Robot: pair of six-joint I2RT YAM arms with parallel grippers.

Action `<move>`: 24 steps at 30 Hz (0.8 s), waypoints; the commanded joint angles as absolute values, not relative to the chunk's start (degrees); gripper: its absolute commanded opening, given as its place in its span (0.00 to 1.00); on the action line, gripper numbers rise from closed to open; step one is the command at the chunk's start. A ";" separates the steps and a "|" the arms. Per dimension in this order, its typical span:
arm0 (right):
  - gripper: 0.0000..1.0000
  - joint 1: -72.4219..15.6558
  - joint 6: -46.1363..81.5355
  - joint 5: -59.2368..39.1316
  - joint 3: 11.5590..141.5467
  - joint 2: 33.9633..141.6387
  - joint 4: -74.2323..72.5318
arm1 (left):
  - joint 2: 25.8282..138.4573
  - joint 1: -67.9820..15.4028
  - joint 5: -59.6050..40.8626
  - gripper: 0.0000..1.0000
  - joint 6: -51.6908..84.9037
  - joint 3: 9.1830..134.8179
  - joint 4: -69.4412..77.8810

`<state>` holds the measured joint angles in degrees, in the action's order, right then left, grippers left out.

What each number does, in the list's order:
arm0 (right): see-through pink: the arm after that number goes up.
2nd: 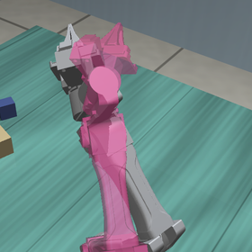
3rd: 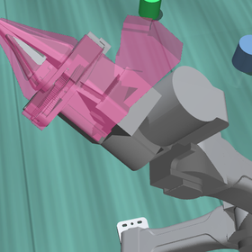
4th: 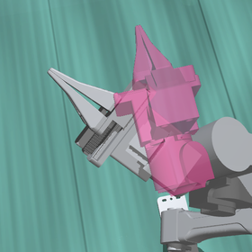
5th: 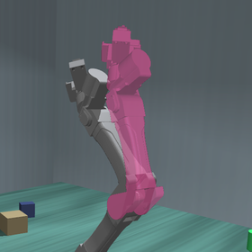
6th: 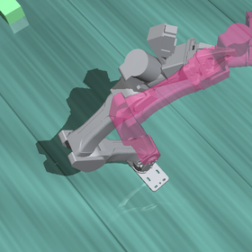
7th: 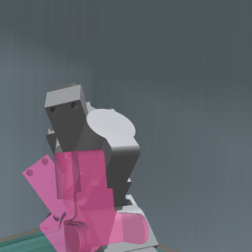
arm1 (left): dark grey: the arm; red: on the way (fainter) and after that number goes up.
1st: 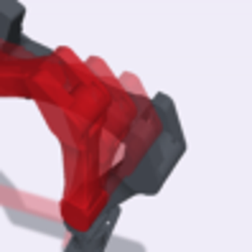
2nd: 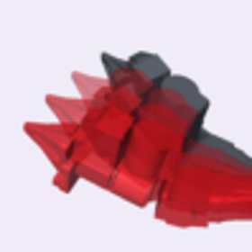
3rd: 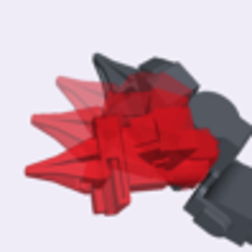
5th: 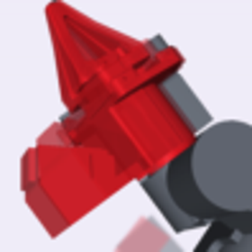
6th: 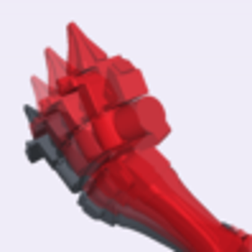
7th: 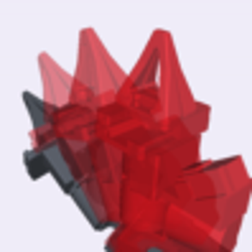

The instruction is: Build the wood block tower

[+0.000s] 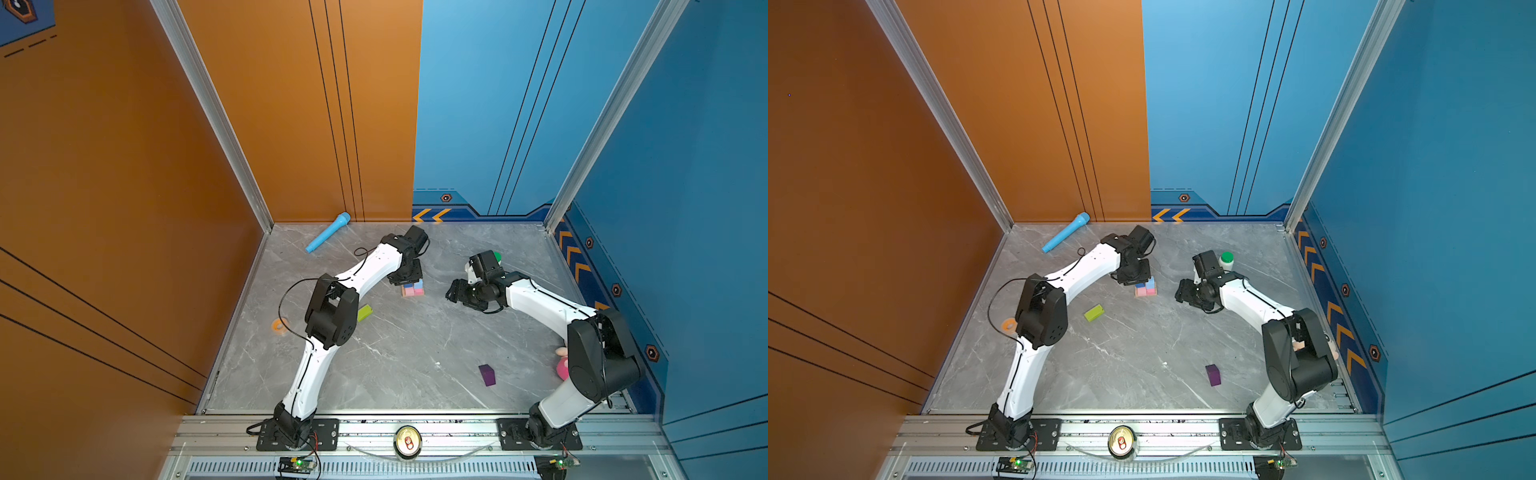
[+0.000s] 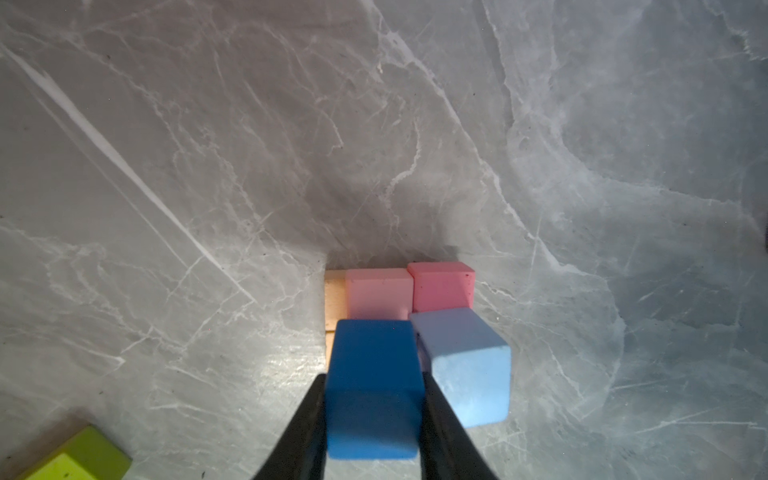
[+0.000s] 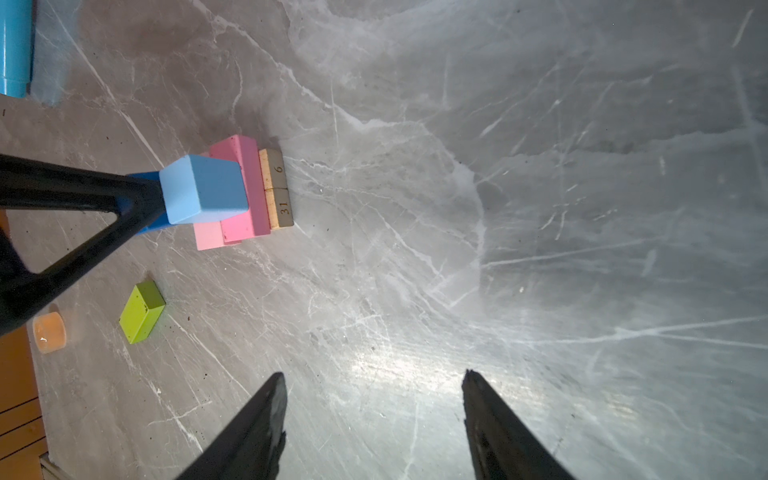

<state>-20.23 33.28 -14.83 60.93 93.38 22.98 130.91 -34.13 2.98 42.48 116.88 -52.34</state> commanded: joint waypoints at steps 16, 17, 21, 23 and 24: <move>0.69 -19.87 33.57 -15.31 61.94 93.77 24.26 | 131.33 -33.79 2.72 0.39 41.68 118.68 -53.70; 0.69 -19.87 33.57 -15.29 61.89 93.78 24.26 | 131.18 -33.67 2.77 0.38 41.67 118.53 -53.70; 0.69 -19.91 33.57 -15.34 61.92 93.69 24.26 | 130.40 -33.71 2.92 0.38 41.50 118.13 -53.70; 0.68 -19.87 33.65 -15.32 61.89 93.69 24.20 | 129.94 -33.67 3.15 0.38 41.40 118.00 -53.78; 0.68 -19.92 33.66 -15.30 61.90 93.69 24.17 | 129.74 -33.73 3.15 0.38 41.40 117.94 -53.78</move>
